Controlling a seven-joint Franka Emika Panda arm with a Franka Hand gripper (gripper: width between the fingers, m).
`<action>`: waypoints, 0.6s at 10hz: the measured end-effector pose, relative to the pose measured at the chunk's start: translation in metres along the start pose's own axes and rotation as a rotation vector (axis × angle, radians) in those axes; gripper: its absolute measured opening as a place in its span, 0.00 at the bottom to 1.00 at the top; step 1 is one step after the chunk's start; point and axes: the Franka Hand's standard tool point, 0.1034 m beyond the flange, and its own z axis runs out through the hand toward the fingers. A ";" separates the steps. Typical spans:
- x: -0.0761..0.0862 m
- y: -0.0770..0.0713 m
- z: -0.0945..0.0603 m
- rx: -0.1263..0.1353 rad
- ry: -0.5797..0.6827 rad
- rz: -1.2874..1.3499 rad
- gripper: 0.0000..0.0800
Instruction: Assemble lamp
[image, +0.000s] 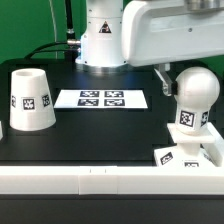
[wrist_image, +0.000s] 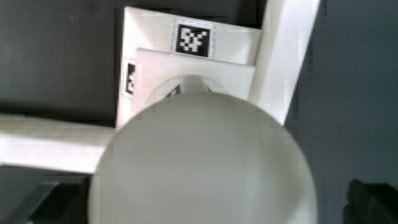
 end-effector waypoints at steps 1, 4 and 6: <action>0.001 0.000 0.000 -0.013 0.001 -0.134 0.87; 0.004 -0.004 -0.001 -0.047 0.003 -0.389 0.87; 0.003 -0.003 -0.001 -0.047 0.000 -0.479 0.87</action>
Offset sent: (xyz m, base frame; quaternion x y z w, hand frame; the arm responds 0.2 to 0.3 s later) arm 0.0051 0.0024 0.0049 -0.0182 0.0015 -0.2287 0.9733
